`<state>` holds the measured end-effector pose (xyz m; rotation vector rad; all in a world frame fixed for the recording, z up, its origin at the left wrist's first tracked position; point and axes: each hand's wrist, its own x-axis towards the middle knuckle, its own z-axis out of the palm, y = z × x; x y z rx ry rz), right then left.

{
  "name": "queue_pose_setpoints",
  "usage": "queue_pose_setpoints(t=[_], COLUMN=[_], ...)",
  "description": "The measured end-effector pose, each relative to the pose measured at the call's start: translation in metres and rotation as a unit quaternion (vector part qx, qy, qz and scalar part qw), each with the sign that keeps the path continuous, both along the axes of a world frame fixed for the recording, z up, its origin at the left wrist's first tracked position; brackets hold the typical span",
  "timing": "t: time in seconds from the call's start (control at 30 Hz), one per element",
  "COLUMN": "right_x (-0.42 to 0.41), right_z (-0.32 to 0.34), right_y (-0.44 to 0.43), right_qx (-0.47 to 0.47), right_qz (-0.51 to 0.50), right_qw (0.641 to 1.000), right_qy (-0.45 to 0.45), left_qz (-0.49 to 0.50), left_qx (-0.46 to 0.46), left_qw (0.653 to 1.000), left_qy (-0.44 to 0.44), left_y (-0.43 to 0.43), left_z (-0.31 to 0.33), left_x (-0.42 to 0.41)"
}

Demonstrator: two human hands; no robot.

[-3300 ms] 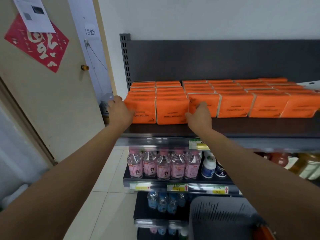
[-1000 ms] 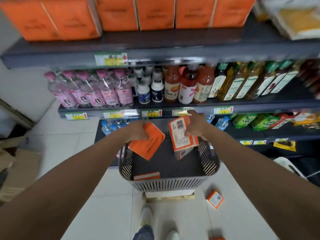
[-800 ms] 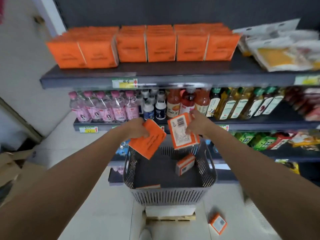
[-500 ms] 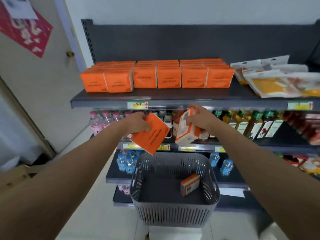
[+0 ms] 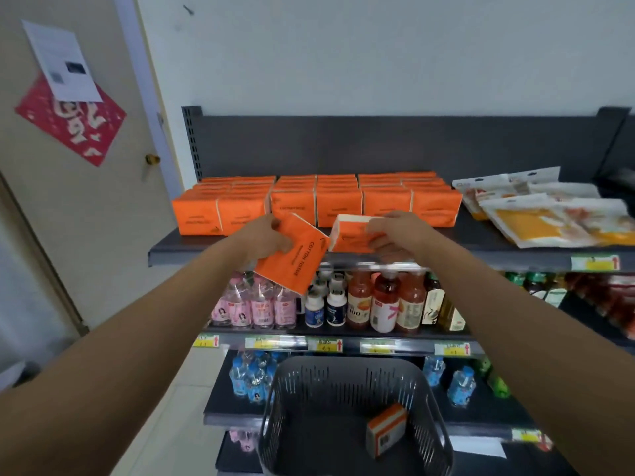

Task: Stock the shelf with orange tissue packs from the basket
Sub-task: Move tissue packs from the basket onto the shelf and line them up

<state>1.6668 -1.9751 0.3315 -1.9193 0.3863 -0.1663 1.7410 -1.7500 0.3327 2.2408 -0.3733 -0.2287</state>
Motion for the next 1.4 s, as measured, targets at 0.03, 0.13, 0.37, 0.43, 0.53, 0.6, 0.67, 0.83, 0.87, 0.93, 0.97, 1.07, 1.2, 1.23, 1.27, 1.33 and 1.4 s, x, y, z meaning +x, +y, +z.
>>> queue_pose_setpoints(t=[0.03, 0.13, 0.37, 0.43, 0.53, 0.6, 0.67, 0.83, 0.87, 0.93, 0.97, 1.07, 1.2, 1.23, 1.27, 1.33, 1.4], right_x=[0.003, 0.017, 0.047, 0.057, 0.073, 0.085, 0.097, 0.125, 0.13, 0.138, 0.142, 0.155, 0.172, 0.174, 0.176, 0.176, 0.175], right_z=[0.003, 0.007, 0.01, 0.01, 0.011, 0.01, 0.007, 0.003, 0.003, 0.002, 0.001, -0.002, -0.001, -0.002, -0.003, -0.007, -0.013], right_y=[-0.002, -0.01, -0.015, -0.016, -0.017, -0.019, -0.021, -0.02, -0.019, -0.015, -0.014, -0.01, -0.008, -0.008, -0.007, -0.006, -0.005], right_qx=[-0.002, -0.048, -0.128, -0.15, -0.155, -0.16, -0.163, -0.182, -0.182, -0.188, -0.19, -0.201, -0.213, -0.213, -0.218, -0.239, -0.248], right_qz=[0.0, -0.025, -0.041, -0.046, -0.056, -0.06, -0.068, -0.073, -0.069, -0.064, -0.063, -0.056, -0.064, -0.072, -0.082, -0.107, -0.136], right_qw=[1.0, 0.999, 0.991, 0.987, 0.986, 0.985, 0.984, 0.98, 0.98, 0.978, 0.977, 0.973, 0.971, 0.971, 0.97, 0.964, 0.957], right_qy=[0.002, -0.001, 0.015, 0.011, 0.006, 0.01, 0.011, 0.026, 0.037, 0.06, 0.071, 0.098, 0.091, 0.081, 0.069, 0.054, 0.061], left_qz=[0.005, 0.0, -0.027, -0.022, -0.022, -0.03, -0.036, -0.054, -0.063, -0.086, -0.094, -0.095, -0.081, -0.078, -0.072, -0.051, -0.036], left_qx=[-0.003, -0.006, -0.015, -0.015, -0.009, -0.003, -0.001, 0.026, 0.042, 0.081, 0.099, 0.126, 0.143, 0.149, 0.16, 0.198, 0.241], left_qw=[1.0, 1.0, 0.999, 1.0, 1.0, 0.999, 0.999, 0.99, 0.988, 0.981, 0.978, 0.971, 0.957, 0.95, 0.943, 0.928, 0.913], left_qy=[-0.001, 0.007, 0.015, 0.006, -0.009, -0.019, -0.037, -0.127, -0.138, -0.153, -0.158, -0.177, -0.239, -0.263, -0.284, -0.312, -0.327], left_y=[-0.001, -0.004, -0.01, -0.011, -0.011, -0.012, -0.015, -0.024, -0.027, -0.033, -0.037, -0.044, -0.05, -0.051, -0.051, -0.048, -0.043], left_z=[0.002, 0.008, 0.013, 0.012, 0.012, 0.012, 0.014, 0.02, 0.019, 0.015, 0.012, -0.002, -0.016, -0.019, -0.021, -0.027, -0.033], left_x=[0.005, 0.017, 0.048, 0.06, 0.077, 0.09, 0.104, 0.137, 0.143, 0.151, 0.155, 0.169, 0.181, 0.183, 0.185, 0.189, 0.191])
